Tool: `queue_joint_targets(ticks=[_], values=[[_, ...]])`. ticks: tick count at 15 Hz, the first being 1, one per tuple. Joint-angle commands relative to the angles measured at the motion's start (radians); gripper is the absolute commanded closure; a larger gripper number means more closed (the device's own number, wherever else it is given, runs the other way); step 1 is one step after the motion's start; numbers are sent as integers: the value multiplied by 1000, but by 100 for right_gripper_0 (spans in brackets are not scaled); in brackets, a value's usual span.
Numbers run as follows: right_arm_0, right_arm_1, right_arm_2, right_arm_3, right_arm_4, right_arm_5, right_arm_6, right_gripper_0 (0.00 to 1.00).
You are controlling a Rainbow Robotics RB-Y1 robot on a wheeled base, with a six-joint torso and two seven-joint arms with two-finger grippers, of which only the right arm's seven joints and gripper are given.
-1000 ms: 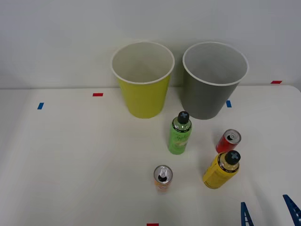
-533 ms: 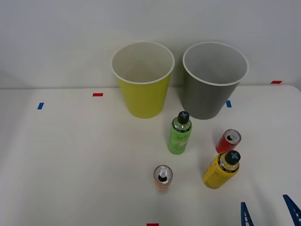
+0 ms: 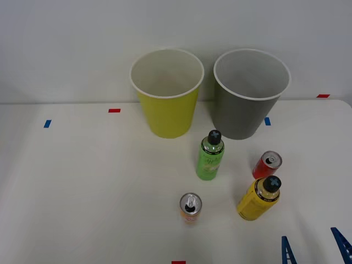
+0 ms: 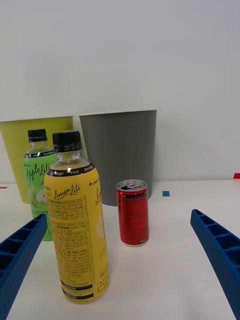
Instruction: Put cans in the gray bin, plastic bottles in the light green bin
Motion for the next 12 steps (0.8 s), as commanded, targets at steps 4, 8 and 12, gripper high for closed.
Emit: queue_joint_targets(ticks=[4, 8, 12], values=[[-26, -13, 9, 69, -52, -3, 12, 0], [-51, -76, 60, 69, -52, -3, 29, 0], [-72, -126, 190, 69, -155, 52, 178, 0]])
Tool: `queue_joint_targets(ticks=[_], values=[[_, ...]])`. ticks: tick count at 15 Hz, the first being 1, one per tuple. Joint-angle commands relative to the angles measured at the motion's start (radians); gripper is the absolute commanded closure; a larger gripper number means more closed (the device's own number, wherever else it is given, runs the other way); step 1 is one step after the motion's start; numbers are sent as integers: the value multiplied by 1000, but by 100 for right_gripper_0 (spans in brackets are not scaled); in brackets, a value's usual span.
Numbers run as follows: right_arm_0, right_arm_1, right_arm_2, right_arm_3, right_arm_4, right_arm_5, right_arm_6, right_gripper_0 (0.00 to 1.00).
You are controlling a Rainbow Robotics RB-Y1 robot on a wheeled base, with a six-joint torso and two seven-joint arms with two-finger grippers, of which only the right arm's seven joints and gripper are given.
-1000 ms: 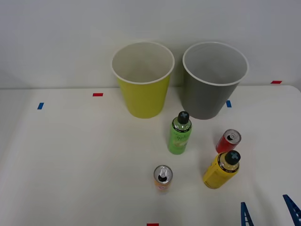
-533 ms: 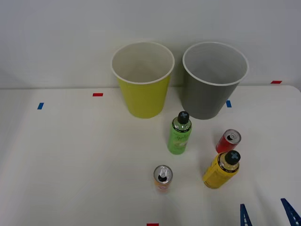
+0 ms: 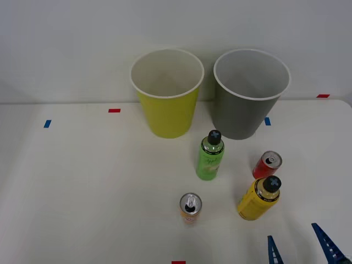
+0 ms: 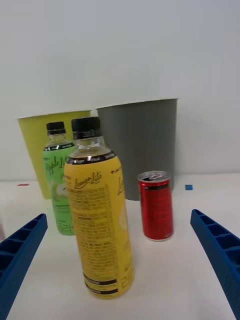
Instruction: Put cans in the gray bin, plastic bottles in the light green bin
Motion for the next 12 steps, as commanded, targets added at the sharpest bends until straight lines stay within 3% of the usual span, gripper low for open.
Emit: queue_joint_targets(ticks=[1, 4, 12], values=[[-23, -29, 93, 0, -114, 54, 173, 0], [-64, -50, 157, 0, -193, 104, 288, 0], [-178, -115, 269, 0, -309, 219, 334, 0]])
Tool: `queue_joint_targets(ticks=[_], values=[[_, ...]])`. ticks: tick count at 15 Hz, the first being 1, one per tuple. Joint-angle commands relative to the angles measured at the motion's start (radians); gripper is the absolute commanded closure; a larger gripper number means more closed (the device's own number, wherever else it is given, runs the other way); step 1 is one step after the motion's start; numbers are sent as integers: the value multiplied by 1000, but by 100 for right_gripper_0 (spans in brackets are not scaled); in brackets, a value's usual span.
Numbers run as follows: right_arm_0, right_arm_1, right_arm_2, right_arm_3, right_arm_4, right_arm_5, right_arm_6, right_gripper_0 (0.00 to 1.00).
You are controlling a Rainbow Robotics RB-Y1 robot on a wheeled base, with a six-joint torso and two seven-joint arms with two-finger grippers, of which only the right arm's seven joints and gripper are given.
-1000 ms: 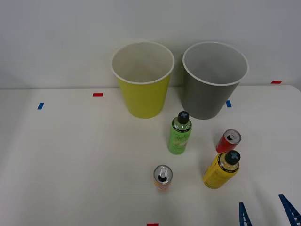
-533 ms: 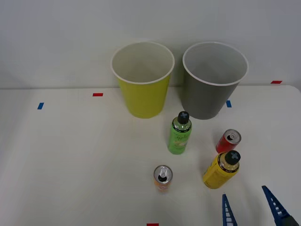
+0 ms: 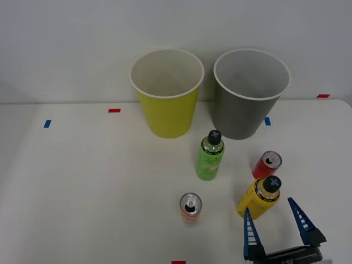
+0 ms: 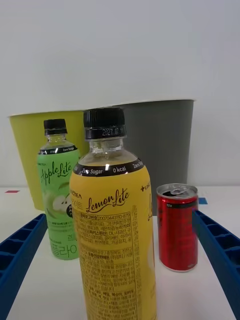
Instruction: Put cans in the gray bin, plastic bottles in the light green bin
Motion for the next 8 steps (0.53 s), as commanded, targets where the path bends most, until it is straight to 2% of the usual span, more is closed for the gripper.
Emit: queue_joint_targets(ticks=[1, 8], values=[[-39, -23, 27, 0, -38, 38, 21, 0], [-102, -55, 86, 0, -136, 108, 90, 0]])
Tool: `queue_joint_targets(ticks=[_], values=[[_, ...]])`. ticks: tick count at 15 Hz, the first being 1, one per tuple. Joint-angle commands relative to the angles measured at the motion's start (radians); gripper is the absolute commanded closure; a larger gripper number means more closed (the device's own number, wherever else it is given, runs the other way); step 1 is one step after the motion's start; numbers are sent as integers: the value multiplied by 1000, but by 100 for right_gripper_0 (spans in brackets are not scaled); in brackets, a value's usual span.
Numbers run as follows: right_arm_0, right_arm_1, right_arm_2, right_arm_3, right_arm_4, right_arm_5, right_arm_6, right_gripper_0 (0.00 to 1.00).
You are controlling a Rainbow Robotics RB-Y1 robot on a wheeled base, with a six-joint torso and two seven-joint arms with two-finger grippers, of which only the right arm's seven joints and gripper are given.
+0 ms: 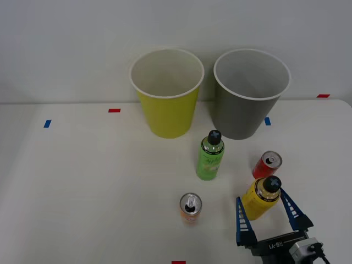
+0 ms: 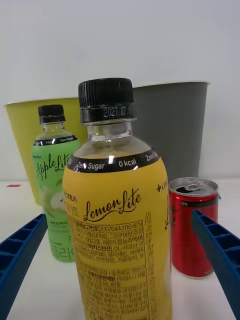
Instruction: Put cans in the gray bin, plastic bottles in the light green bin
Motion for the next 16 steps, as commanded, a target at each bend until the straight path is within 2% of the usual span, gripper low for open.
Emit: queue_joint_targets(ticks=[1, 5, 9, 12, 16], values=[[-27, 3, 14, 0, -33, 23, 23, 0], [-58, -6, 9, 0, -49, 25, 42, 0], [-63, -48, 8, 0, -65, 25, 48, 0], [-64, -77, 48, -5, -138, 25, 66, 0], [-77, -88, 63, -15, -154, 25, 91, 0]])
